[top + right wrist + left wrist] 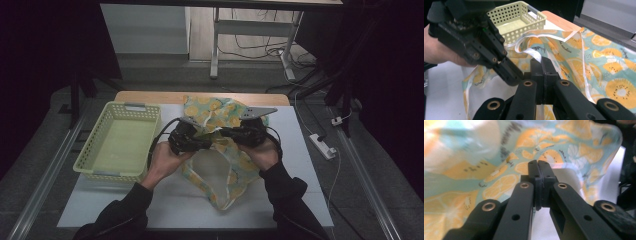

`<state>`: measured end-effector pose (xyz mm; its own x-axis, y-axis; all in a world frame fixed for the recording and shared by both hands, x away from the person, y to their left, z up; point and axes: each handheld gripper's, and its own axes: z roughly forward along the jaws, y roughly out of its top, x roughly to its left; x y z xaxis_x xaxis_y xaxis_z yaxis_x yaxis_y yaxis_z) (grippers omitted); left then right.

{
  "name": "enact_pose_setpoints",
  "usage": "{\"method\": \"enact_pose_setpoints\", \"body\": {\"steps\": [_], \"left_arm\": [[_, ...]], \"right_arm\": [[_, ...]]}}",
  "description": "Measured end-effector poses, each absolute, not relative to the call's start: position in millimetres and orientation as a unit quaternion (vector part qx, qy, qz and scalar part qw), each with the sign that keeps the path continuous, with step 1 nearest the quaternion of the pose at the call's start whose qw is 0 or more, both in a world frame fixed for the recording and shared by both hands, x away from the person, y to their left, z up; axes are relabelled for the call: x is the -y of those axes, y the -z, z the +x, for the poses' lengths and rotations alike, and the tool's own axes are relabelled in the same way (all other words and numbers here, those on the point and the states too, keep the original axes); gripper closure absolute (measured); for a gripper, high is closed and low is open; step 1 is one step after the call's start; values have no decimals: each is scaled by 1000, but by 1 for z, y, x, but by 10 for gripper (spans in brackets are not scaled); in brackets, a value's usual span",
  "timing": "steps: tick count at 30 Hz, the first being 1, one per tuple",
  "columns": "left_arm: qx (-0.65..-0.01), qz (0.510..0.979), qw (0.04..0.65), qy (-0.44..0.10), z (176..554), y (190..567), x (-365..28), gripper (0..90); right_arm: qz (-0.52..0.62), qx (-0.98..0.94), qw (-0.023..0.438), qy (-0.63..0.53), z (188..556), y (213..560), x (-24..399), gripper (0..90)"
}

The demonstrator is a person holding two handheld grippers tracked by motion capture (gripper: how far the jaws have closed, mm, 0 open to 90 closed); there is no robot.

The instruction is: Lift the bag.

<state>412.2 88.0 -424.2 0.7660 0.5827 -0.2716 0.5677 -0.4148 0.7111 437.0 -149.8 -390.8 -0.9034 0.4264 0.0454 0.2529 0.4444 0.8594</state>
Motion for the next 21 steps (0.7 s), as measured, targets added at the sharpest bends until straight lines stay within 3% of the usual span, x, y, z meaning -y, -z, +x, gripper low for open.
{"method": "enact_pose_setpoints", "body": {"steps": [21], "left_arm": [[-338,808,481,-24,421,351,-114,897]], "right_arm": [[179,-843,88,-500,440,344,135,900]]}}
